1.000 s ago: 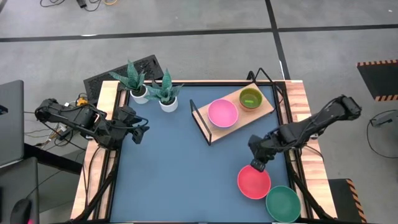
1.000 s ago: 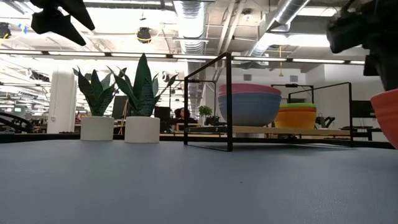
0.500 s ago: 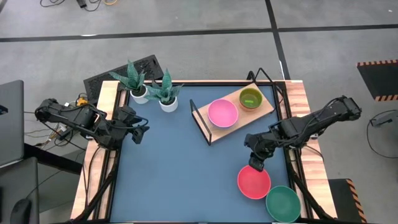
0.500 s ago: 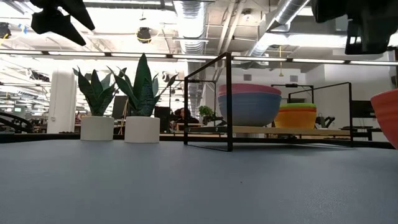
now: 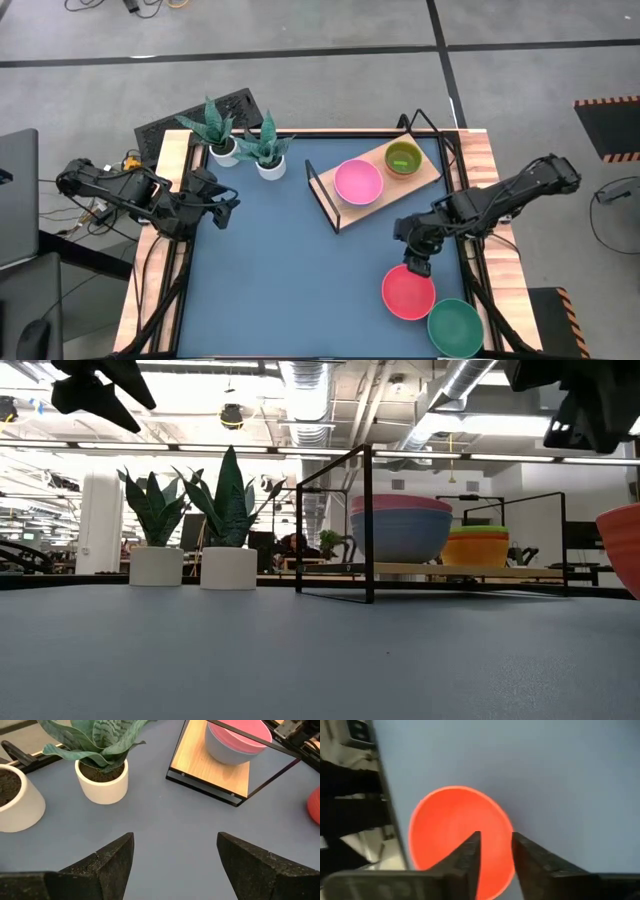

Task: Place and stack bowls onto a shelf
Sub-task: Stack the large orange bowl on top of the large pink bowl on the shelf

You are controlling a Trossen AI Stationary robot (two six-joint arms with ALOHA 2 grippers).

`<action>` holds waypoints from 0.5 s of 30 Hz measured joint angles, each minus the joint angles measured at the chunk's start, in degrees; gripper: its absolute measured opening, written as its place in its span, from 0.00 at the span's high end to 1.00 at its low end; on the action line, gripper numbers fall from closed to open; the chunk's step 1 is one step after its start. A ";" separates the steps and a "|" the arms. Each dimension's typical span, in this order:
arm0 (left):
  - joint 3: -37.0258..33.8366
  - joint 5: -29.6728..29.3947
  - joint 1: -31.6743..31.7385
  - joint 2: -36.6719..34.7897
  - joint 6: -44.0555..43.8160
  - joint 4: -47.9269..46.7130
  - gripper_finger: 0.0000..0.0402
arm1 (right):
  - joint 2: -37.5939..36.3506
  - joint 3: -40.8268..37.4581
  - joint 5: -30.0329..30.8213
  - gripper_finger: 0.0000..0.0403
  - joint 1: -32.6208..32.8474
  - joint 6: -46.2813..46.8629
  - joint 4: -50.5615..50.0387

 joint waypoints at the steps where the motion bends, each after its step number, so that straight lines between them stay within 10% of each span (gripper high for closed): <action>1: 0.00 0.00 0.00 0.00 0.00 0.00 0.33 | 0.54 0.00 0.67 0.65 0.00 -0.74 -0.03; 8: 0.00 -0.02 -0.01 -0.01 -0.06 -0.01 0.33 | 6.53 0.00 7.52 0.35 1.51 -6.32 0.03; 15: 0.02 0.00 -0.02 -0.01 -0.02 -0.02 0.33 | 15.52 0.00 7.50 0.32 4.37 -13.40 -0.02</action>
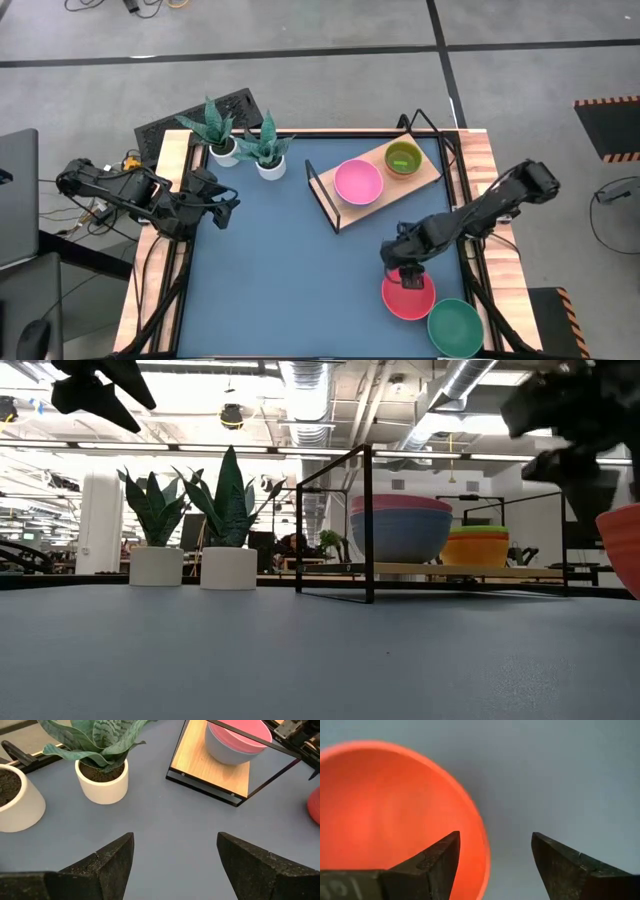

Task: Place and stack bowls onto a shelf
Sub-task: Stack the large orange bowl on top of the large pink bowl on the shelf

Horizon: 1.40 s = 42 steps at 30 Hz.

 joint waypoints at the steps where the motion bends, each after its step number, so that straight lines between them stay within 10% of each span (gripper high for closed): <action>1: -0.02 0.00 0.01 0.00 0.00 0.00 0.33 | 1.12 0.00 -0.02 0.32 0.34 -0.49 -0.34; 8: -0.01 -0.07 0.01 0.00 0.00 -0.18 0.33 | 7.67 0.00 0.07 0.42 0.46 -1.62 -0.63; 15: 0.00 -0.11 0.01 -0.01 -0.49 -2.57 0.33 | 6.66 0.21 -0.09 0.94 0.19 -1.75 -0.75; 30: 0.01 0.02 0.00 0.01 -0.66 -2.97 0.33 | -3.19 27.17 4.50 0.94 -19.81 2.36 -18.46; 42: 0.01 0.46 0.00 0.01 -0.63 -2.97 0.33 | 8.36 40.96 -1.73 0.94 -48.60 -6.54 -25.96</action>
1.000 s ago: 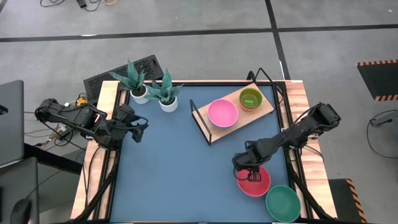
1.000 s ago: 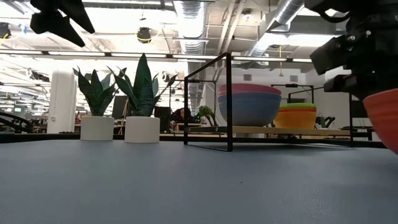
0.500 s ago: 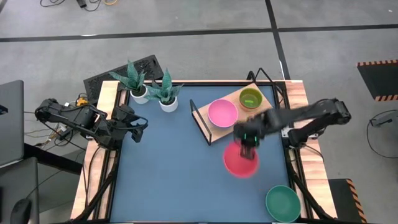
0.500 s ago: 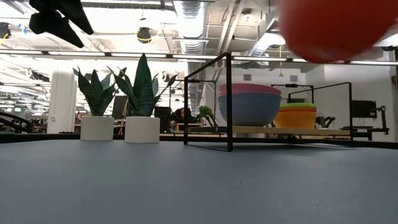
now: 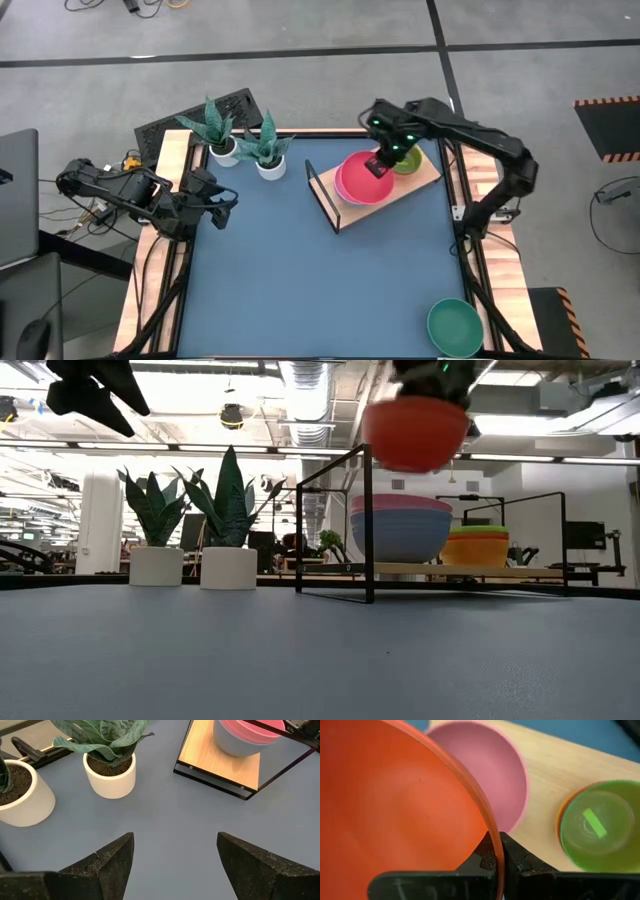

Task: Place and stack bowls onto a shelf
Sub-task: Stack the large orange bowl on top of the large pink bowl on the shelf

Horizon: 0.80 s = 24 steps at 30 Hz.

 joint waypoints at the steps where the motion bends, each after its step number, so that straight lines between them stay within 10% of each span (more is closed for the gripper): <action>1: 0.00 0.00 0.00 -0.01 0.00 0.00 0.33 | 1.45 0.00 -0.82 0.94 -0.84 -1.48 0.02; 24: 0.00 -0.33 0.00 -0.01 0.00 -0.01 0.33 | 11.57 -0.02 -4.46 0.94 -7.84 -14.46 5.81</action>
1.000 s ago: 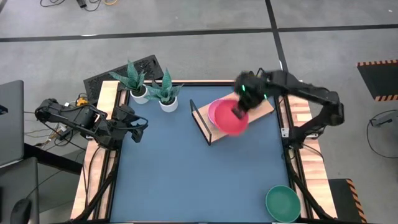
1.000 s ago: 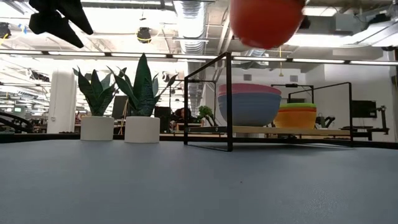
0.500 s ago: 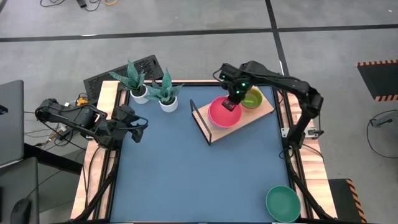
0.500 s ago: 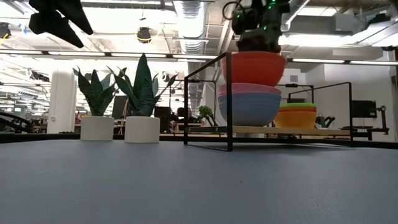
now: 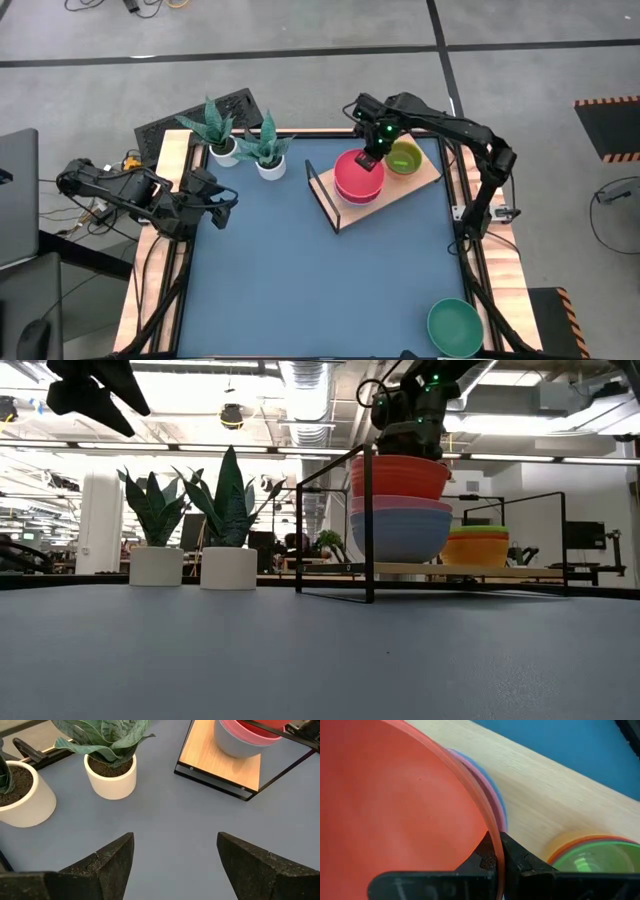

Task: Place and stack bowls onto a shelf
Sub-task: Stack the large orange bowl on top of the large pink bowl on the shelf

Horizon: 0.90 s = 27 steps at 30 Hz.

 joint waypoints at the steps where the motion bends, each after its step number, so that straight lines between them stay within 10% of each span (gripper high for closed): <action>1: 0.00 -0.01 0.02 -0.01 0.00 -0.01 0.33 | 0.00 0.00 0.00 0.94 -0.19 -0.02 -0.06; 27: 0.00 -0.11 0.00 0.01 0.00 0.01 0.33 | 0.00 -0.37 -1.69 0.82 1.19 -4.74 0.57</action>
